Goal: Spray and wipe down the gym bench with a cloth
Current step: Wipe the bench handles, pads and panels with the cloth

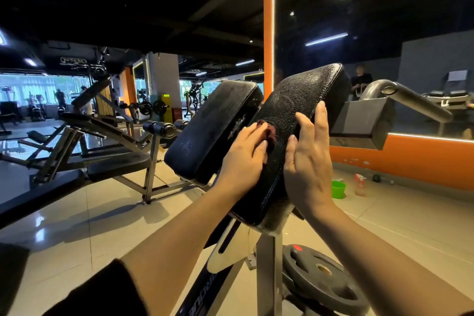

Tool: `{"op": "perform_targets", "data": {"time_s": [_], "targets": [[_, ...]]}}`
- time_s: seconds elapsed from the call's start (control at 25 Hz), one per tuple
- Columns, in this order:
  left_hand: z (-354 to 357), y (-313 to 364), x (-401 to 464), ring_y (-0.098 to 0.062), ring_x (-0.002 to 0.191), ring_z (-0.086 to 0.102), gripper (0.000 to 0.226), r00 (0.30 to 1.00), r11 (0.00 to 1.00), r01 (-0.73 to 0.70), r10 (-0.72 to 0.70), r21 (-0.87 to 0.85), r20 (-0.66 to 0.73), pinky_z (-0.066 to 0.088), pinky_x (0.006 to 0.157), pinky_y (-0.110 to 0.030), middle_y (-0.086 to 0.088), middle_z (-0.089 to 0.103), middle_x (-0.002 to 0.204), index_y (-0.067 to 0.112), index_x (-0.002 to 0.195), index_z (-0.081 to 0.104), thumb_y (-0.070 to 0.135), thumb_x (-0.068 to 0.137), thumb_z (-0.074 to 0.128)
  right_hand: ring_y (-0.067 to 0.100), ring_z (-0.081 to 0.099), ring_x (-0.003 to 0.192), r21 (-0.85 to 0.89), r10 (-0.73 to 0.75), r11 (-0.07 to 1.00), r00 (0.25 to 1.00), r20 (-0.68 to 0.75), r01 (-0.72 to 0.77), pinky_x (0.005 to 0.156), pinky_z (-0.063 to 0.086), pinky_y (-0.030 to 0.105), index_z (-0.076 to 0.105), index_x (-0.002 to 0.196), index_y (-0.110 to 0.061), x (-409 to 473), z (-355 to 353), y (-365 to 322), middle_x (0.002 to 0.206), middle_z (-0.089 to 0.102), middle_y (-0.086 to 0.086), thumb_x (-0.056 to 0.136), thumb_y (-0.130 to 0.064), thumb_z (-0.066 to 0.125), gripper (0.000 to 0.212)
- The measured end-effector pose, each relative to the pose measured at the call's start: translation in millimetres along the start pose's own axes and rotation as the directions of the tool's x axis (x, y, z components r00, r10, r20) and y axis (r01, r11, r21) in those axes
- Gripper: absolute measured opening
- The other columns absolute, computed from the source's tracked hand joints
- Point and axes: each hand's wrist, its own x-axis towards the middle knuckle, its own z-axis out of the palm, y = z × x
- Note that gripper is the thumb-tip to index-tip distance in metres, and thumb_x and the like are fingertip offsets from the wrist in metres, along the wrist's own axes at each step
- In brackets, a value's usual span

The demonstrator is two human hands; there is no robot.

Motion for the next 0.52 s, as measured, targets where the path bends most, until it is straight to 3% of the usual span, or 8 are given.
{"op": "perform_targets", "data": {"time_s": [0.08, 0.16, 0.32, 0.36, 0.52], "targets": [[0.6, 4.7, -28.7, -0.002, 0.142, 0.023, 0.046, 0.983, 0.984, -0.175, 0.176, -0.028, 0.046, 0.019, 0.115, -0.019, 0.011, 0.034, 0.152, 0.037, 0.142, 0.031, 0.027, 0.099, 0.041, 0.025, 0.010, 0.149, 0.021, -0.002, 1.000, 1.000, -0.006, 0.002, 0.120, 0.019, 0.044, 0.041, 0.139, -0.005, -0.3, 0.8, 1.3, 0.160, 0.012, 0.015, 0.098, -0.015, 0.034, 0.042], [-5.0, -3.4, -32.5, 0.001, 0.140, 0.026, 0.046, 0.964, 0.965, -0.253, 0.258, -0.075, 0.069, 0.018, 0.113, -0.012, 0.011, 0.038, 0.148, 0.037, 0.141, 0.030, 0.024, 0.097, 0.041, 0.024, 0.009, 0.149, 0.029, 0.003, 1.000, 1.000, -0.008, -0.003, 0.120, 0.018, 0.043, 0.041, 0.139, -0.006, -1.0, 0.9, 1.7, 0.160, 0.011, 0.014, 0.098, -0.016, 0.034, 0.043], [-4.8, -7.9, 14.3, -0.012, 0.141, 0.030, 0.045, 1.000, 1.000, 0.010, -0.010, -0.008, 0.012, 0.018, 0.110, -0.015, 0.001, 0.038, 0.151, 0.021, 0.146, 0.037, 0.014, 0.102, 0.043, 0.024, 0.010, 0.148, 0.008, -0.005, 1.000, 1.000, -0.019, 0.005, 0.120, 0.014, 0.036, 0.043, 0.138, -0.005, -0.1, 0.9, 0.2, 0.159, 0.014, 0.015, 0.097, -0.016, 0.034, 0.043], [-2.0, -3.1, 10.6, -0.011, 0.141, 0.029, 0.045, 1.000, 1.000, -0.013, 0.013, -0.011, 0.000, 0.018, 0.111, -0.016, 0.003, 0.038, 0.151, 0.022, 0.145, 0.037, 0.015, 0.101, 0.043, 0.024, 0.010, 0.148, 0.008, -0.009, 1.000, 1.000, -0.020, 0.009, 0.120, 0.014, 0.034, 0.043, 0.138, -0.005, -0.5, 1.1, 1.1, 0.159, 0.014, 0.015, 0.097, -0.017, 0.034, 0.043], [-2.5, 1.5, -29.0, 0.003, 0.137, 0.031, 0.048, 0.949, 0.943, -0.296, 0.308, -0.150, 0.064, 0.021, 0.113, -0.013, 0.014, 0.041, 0.142, 0.033, 0.138, 0.033, 0.019, 0.095, 0.044, 0.022, 0.008, 0.149, 0.040, -0.008, 0.999, 1.000, -0.026, 0.009, 0.119, 0.007, 0.024, 0.043, 0.137, -0.006, -1.5, 1.6, 2.8, 0.160, 0.012, 0.014, 0.098, -0.017, 0.033, 0.042]]}}
